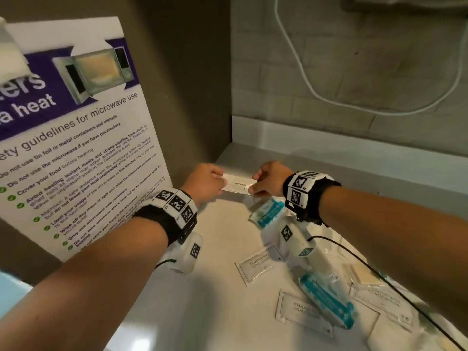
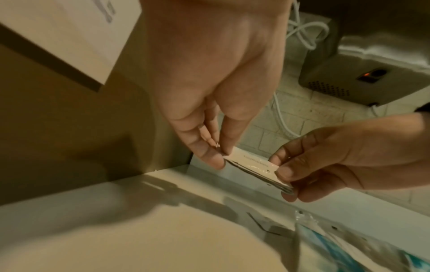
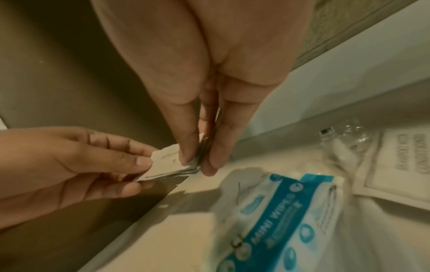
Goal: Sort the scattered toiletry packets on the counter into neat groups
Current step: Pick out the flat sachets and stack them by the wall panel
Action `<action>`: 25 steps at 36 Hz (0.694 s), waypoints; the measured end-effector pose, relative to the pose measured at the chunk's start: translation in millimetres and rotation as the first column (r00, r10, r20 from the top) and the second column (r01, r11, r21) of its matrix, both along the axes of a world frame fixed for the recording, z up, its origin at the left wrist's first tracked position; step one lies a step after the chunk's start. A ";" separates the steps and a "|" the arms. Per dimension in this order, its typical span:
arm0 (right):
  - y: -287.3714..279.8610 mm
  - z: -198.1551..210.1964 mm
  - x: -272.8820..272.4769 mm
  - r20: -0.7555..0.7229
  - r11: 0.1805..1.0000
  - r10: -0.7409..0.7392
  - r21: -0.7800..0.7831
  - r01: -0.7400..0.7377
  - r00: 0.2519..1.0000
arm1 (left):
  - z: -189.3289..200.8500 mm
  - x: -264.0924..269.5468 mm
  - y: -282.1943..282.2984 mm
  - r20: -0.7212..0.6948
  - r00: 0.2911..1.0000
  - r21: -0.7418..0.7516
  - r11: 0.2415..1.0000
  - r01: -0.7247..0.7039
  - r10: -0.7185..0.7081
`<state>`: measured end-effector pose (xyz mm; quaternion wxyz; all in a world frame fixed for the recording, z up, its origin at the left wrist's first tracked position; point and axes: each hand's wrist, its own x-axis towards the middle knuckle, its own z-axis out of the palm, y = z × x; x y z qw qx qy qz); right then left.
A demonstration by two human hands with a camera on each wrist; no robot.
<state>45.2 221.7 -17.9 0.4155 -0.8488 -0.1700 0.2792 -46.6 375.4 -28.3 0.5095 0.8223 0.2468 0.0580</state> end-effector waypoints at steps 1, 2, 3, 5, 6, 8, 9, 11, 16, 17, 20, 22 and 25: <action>3.8 -1.1 2.5 -0.003 1.000 -0.012 -0.001 0.012 1.000 | -2.0 5.6 2.1 -0.008 1.000 0.009 1.000 -0.013 0.013; 7.9 -2.4 5.3 -0.001 1.000 -0.021 -0.007 0.021 1.000 | -4.1 11.6 4.5 -0.011 1.000 0.021 1.000 -0.021 0.021; 11.9 -3.8 8.6 0.003 1.000 -0.021 -0.017 0.021 1.000 | -5.2 16.6 6.6 -0.029 0.999 0.045 0.999 -0.024 0.025; 19.8 -7.0 14.9 -0.006 0.999 -0.009 -0.051 0.009 1.000 | -9.1 25.8 10.9 -0.061 0.998 0.101 0.995 -0.020 0.027; 23.7 -7.9 17.7 -0.019 0.997 -0.001 -0.075 0.000 1.000 | -11.7 29.9 13.2 -0.069 0.997 0.119 0.993 -0.015 0.024; 29.8 -10.4 22.8 -0.033 0.991 0.011 -0.136 -0.016 0.999 | -15.1 36.9 15.6 -0.103 0.994 0.138 0.990 -0.012 0.026; 32.6 -12.6 25.6 -0.036 0.986 0.018 -0.166 -0.024 0.999 | -15.1 38.9 15.2 -0.128 0.991 0.148 0.989 -0.007 0.026; 36.6 -16.7 29.5 -0.036 0.972 0.054 -0.225 -0.061 0.998 | -17.3 41.0 15.4 -0.173 0.985 0.196 0.980 0.025 0.009; 42.6 -20.6 31.2 0.039 0.940 0.106 -0.331 -0.087 0.994 | -23.8 45.6 19.0 -0.210 0.978 0.328 0.942 0.069 0.002; 43.6 -21.8 31.4 0.046 0.935 0.115 -0.343 -0.092 0.992 | -23.8 46.1 19.5 -0.217 0.976 0.336 0.939 0.070 0.005; 45.4 -24.8 30.4 0.044 0.917 0.154 -0.378 -0.126 0.987 | -23.2 47.2 22.1 -0.249 0.969 0.380 0.921 0.092 0.005; 46.0 -26.6 29.7 0.045 0.916 0.164 -0.378 -0.135 0.986 | -22.4 47.0 23.3 -0.259 0.966 0.410 0.906 0.102 0.009; 46.6 -28.5 30.4 0.046 0.919 0.151 -0.374 -0.123 0.988 | -21.7 47.7 23.8 -0.287 0.958 0.433 0.892 0.126 0.004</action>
